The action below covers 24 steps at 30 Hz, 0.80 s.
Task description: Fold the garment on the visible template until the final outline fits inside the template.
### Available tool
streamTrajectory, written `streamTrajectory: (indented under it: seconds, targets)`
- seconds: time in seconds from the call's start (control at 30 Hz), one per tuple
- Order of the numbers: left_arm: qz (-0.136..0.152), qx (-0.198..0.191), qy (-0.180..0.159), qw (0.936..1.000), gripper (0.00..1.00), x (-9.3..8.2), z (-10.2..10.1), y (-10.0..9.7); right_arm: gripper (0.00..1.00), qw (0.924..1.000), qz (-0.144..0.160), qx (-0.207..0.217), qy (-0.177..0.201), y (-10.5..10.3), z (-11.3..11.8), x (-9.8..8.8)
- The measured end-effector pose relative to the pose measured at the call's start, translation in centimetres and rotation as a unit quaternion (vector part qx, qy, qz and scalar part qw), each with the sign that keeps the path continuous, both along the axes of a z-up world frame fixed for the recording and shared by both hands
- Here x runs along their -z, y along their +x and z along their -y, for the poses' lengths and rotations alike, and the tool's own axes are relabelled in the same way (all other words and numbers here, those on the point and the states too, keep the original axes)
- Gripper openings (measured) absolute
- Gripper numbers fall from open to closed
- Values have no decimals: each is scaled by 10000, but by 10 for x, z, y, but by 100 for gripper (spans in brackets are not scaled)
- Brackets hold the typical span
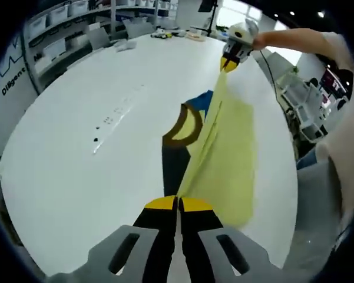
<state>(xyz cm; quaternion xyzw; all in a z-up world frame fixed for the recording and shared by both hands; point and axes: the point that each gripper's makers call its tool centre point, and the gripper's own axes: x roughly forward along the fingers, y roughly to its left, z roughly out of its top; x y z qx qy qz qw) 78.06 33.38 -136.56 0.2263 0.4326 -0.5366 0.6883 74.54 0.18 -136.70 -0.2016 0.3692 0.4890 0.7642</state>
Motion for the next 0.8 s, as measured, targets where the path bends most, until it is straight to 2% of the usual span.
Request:
streamTrajectory:
  seconds: [0.17, 0.37, 0.53, 0.6, 0.63, 0.67, 0.73, 0.77, 0.8]
  targets:
    - [-202, -229, -8, 9995, 0, 14, 7, 12, 0, 9994, -166, 292, -91, 15, 8, 18]
    - [-422, -687, 77, 9967, 1, 37, 5, 22, 0, 9980, -258, 570, -70, 26, 6, 34]
    - [-274, -853, 51, 9960, 2, 43, 4, 23, 0, 9963, -173, 822, -194, 31, 8, 46]
    - [-238, -1123, 99, 9933, 0, 44, -2, 24, 7, 9944, -53, 1001, -326, 34, 15, 51]
    - [-267, -1070, 107, 9938, 1, 45, -4, 21, 15, 9942, -49, 1035, -288, 33, 15, 51]
    - [-191, -1096, 98, 9937, 1, 44, -8, 21, 18, 9938, -80, 1105, -130, 30, 13, 48]
    - [-33, -1253, 79, 9921, 2, 41, -15, 24, 15, 9935, -54, 1128, -122, 25, 14, 47]
    - [6, -1457, 24, 9893, 2, 38, -19, 25, 14, 9934, 4, 1139, -159, 22, 16, 48]
    - [-60, -1549, -30, 9879, 1, 36, -20, 23, 16, 9928, 21, 1189, -158, 21, 18, 48]
